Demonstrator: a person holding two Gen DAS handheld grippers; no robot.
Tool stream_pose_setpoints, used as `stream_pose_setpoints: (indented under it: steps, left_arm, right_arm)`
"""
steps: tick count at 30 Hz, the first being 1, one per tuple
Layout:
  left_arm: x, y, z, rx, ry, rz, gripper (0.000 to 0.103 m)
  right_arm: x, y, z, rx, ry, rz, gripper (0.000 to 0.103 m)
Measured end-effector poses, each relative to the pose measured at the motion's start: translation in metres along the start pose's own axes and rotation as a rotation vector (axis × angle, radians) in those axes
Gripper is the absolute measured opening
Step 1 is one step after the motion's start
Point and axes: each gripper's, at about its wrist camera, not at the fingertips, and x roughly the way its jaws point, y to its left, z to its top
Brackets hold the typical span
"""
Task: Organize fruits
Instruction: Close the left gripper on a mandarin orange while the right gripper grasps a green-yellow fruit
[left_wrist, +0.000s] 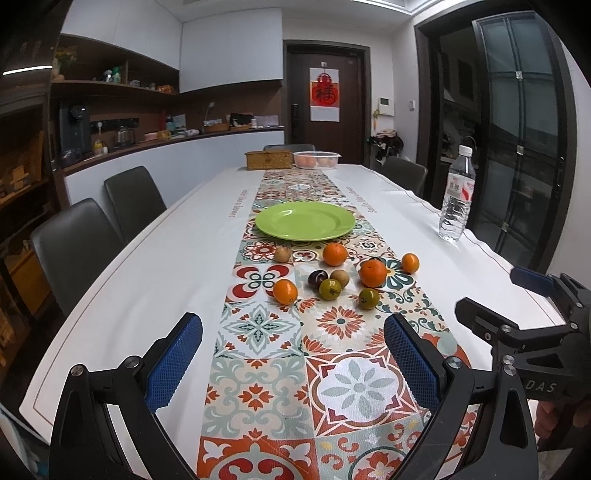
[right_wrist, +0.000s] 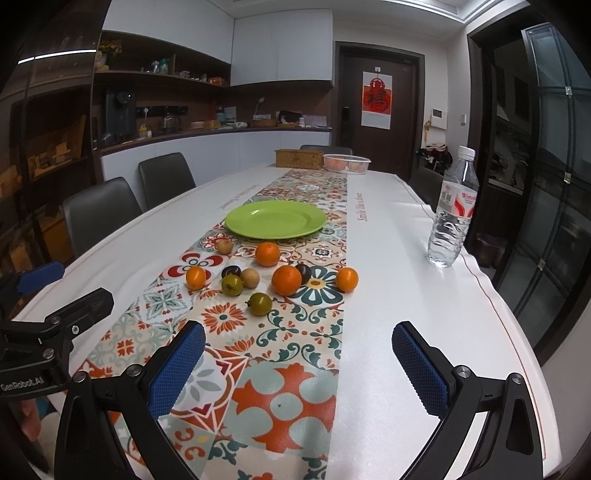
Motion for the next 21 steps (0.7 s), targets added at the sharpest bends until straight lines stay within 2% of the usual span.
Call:
stream_pose_setpoints:
  steps: [7, 21]
  left_arm:
    - [0.014, 0.007, 0.008, 0.01, -0.009, -0.012, 0.1]
    - [0.053, 0.019, 0.022, 0.053, 0.034, -0.027, 0.089]
  right_arm:
    - [0.016, 0.003, 0.008, 0.004, 0.012, 0.024, 0.102]
    - [0.05, 0.015, 0.025, -0.031, 0.012, 0.038, 0.102]
